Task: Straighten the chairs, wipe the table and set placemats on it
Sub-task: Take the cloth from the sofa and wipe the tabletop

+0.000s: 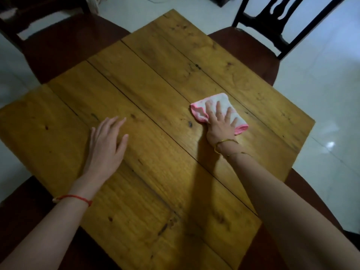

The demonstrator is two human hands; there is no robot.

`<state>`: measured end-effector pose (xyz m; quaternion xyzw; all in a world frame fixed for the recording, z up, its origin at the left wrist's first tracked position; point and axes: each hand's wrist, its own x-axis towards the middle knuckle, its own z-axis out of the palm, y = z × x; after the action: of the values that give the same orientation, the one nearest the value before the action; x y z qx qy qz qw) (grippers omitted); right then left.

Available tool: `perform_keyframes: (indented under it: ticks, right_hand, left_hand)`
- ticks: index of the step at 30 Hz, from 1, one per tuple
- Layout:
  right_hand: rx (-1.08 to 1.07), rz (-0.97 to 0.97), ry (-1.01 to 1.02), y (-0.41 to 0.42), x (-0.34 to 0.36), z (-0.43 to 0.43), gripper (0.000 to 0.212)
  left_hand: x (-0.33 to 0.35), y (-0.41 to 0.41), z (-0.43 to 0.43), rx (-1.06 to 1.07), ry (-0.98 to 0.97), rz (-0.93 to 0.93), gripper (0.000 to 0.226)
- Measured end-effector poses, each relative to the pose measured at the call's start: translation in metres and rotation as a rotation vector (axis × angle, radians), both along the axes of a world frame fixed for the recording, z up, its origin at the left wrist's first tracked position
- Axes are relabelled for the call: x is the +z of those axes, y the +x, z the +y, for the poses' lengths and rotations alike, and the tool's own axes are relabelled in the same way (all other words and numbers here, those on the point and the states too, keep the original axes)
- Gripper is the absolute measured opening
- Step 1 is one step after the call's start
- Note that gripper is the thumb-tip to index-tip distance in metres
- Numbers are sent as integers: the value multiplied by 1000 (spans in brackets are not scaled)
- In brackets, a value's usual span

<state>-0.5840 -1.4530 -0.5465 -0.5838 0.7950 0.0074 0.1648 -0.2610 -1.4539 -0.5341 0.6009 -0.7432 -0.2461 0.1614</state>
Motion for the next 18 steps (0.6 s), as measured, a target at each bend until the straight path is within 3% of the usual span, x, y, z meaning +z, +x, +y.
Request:
perform_keyframes:
  ticks: [10, 18]
  right_hand:
    - [42, -18, -13, 41, 1, -38, 68]
    - [136, -35, -37, 104, 0, -118, 67]
  left_hand:
    - [-7, 26, -38, -50, -23, 1, 46]
    - [-11, 55, -74, -3, -43, 19, 46]
